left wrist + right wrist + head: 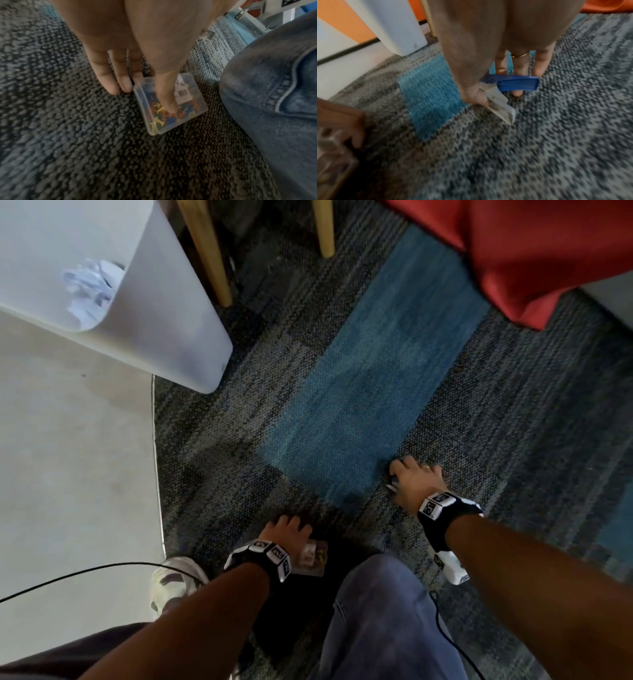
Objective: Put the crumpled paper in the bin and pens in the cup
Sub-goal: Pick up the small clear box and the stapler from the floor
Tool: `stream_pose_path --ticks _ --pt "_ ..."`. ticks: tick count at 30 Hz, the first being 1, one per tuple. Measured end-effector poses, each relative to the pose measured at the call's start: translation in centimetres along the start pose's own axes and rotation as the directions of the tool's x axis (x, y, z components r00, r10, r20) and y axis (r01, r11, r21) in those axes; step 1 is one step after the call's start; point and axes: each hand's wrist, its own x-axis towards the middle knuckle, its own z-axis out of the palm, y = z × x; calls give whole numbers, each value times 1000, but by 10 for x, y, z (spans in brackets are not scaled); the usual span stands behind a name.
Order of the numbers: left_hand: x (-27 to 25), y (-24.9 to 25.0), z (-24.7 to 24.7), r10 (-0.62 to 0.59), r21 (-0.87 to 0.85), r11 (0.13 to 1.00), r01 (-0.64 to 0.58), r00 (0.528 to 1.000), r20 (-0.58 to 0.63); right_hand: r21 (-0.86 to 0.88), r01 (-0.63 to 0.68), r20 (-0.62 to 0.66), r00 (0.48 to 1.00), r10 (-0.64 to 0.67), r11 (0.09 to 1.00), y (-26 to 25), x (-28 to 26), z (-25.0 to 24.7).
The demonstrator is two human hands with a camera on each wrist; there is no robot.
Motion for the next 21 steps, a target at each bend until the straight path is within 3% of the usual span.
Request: stream_pose_path --ticks 6,11,16,19,21 --pt "-2 -4 -8 -24 -99 995 32 996 82 87 76 -121 990 -66 993 -25 -8 -39" --pt "-14 -12 -51 -20 -259 966 -13 992 -127 240 171 -326 941 -86 956 -52 -15 -93" --pt "-63 -21 -138 -35 -327 941 -93 930 -365 466 393 -604 796 -40 793 -69 -36 -182" --pt "-106 -26 -196 -34 -327 928 -181 831 -555 438 506 -767 642 16 743 -77 -58 -251" --pt "-135 -30 -232 -50 -338 907 -252 731 -680 399 560 -835 550 35 726 -83 -74 -300"
